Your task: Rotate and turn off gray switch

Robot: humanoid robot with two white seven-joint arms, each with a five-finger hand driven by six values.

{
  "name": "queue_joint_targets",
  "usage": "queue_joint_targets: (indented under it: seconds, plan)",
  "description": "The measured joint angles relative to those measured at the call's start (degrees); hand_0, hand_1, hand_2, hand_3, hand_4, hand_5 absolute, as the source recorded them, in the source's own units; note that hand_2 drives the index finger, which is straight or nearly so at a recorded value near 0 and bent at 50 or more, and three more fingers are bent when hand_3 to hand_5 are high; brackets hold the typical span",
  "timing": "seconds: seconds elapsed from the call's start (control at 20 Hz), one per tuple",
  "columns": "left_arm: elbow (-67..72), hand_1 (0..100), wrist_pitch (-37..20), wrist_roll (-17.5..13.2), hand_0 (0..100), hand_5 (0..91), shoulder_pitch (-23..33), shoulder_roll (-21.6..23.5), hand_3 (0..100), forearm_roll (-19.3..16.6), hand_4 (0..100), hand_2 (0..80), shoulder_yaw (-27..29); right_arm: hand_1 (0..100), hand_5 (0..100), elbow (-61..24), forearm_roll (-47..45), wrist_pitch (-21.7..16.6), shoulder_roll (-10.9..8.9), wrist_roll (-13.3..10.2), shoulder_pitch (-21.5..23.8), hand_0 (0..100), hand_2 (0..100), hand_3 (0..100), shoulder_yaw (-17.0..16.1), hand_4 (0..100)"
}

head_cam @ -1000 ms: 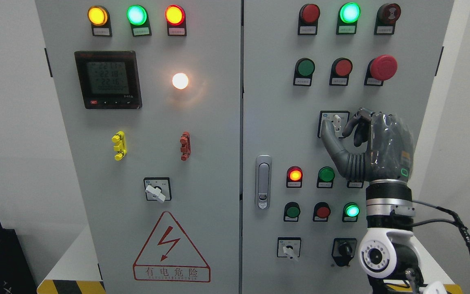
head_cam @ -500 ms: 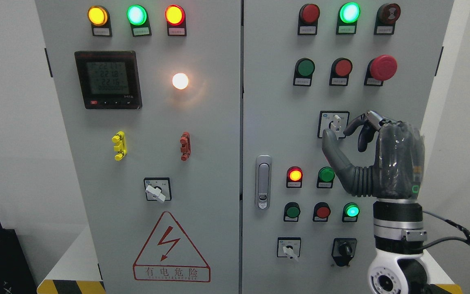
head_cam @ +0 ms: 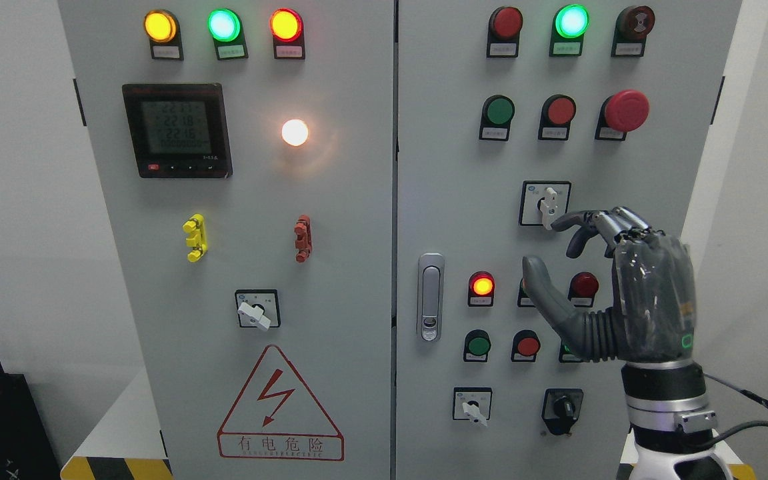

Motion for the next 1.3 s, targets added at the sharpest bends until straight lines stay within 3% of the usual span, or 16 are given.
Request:
queue_joint_targets:
  seconds: [0.55,1.3]
  plan:
    - [0.0,39,0.0,0.0,12,0.0,0.0,0.0,0,0.0,0,0.0,0.0,30,0,-2.1,-0.5,-4.4,-3.38,0.8,3.3,32,16,13,-2.1,0]
    - [0.0,39,0.0,0.2,12,0.0,0.0,0.0,0,0.0,0,0.0,0.0,30,0,-3.4,-0.5,-5.2,-4.81,0.9,5.4,31,18,16,-3.0,0]
